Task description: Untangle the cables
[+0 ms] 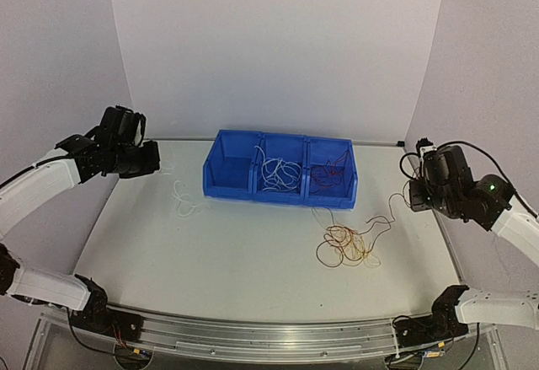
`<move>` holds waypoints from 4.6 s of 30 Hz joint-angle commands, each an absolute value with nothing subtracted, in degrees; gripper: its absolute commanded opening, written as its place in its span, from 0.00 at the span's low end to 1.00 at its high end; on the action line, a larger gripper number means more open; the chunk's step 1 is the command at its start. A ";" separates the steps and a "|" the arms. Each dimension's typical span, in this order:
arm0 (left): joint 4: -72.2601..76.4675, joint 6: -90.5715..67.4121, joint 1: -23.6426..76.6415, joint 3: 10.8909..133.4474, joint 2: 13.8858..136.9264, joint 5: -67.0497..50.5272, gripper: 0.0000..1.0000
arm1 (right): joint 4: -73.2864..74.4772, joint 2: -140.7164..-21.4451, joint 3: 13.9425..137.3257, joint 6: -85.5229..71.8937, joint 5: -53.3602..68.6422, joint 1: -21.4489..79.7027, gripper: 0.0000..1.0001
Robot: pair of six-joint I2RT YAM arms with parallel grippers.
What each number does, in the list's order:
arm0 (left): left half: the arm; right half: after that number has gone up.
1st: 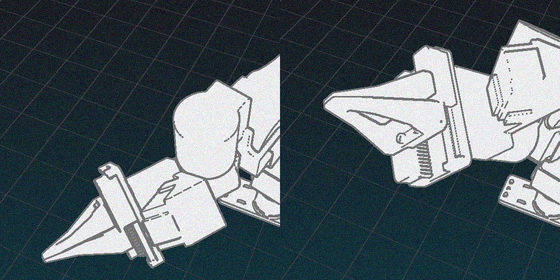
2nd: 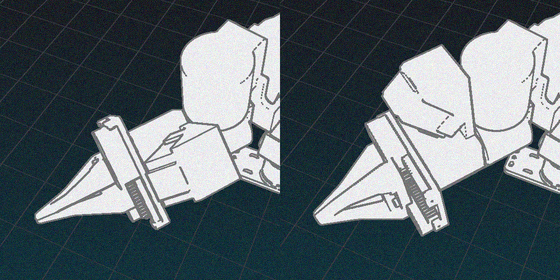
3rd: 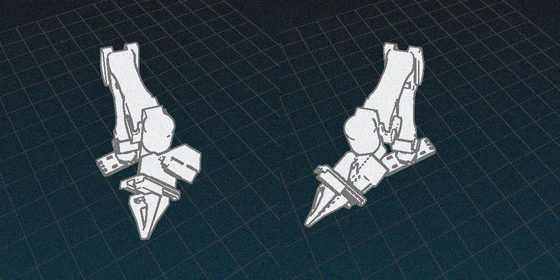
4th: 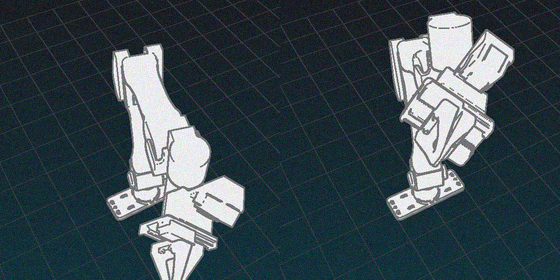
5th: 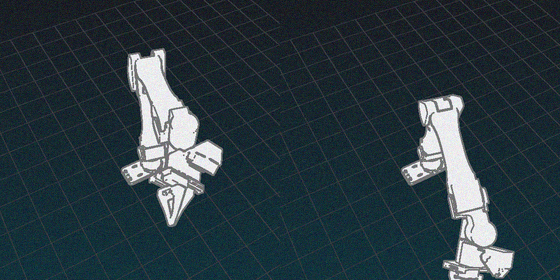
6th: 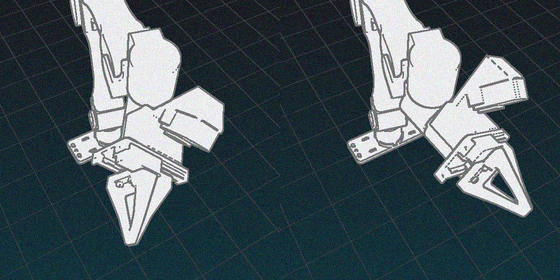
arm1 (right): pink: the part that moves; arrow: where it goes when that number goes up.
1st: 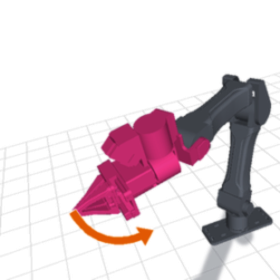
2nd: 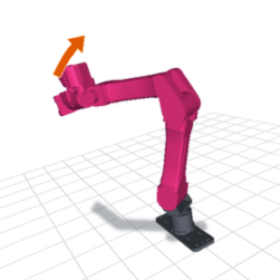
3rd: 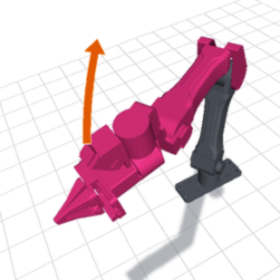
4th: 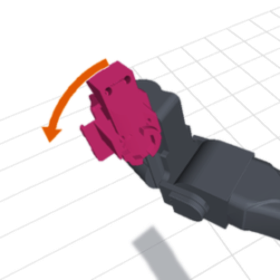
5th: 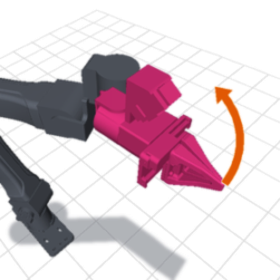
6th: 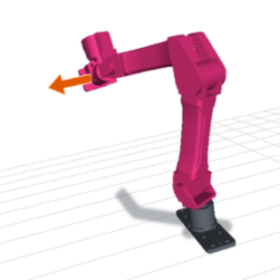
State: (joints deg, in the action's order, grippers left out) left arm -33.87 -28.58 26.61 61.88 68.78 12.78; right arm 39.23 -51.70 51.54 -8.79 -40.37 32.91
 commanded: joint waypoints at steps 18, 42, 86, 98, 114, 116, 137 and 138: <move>-21.35 -15.55 38.80 110.66 102.11 -4.45 0.00 | 39.28 -50.72 48.49 -13.80 -29.11 32.78 0.00; -25.20 -10.52 40.05 133.27 134.85 2.45 0.00 | 39.18 -51.80 53.78 -14.41 -22.94 32.79 0.00; -36.82 -10.56 45.36 137.00 134.46 5.01 0.68 | 39.18 -50.44 53.70 -15.46 -20.32 32.78 0.00; -35.65 -10.09 47.38 133.34 127.10 6.83 1.00 | 38.74 -52.63 59.06 -14.29 -14.03 32.81 0.00; -16.33 -17.42 49.32 83.35 89.88 8.81 1.00 | 34.98 -66.05 88.98 -10.63 9.91 32.87 0.00; -15.53 -18.88 49.39 79.73 87.80 8.06 1.00 | 32.94 -67.95 91.21 -10.27 10.89 32.87 0.00; -8.34 -21.97 50.47 68.47 88.88 -2.32 1.00 | 19.12 -84.54 115.78 -8.49 5.17 32.87 0.00; -8.30 -22.07 50.56 68.60 89.30 -2.37 1.00 | 19.03 -85.29 116.49 -7.54 4.57 32.87 0.00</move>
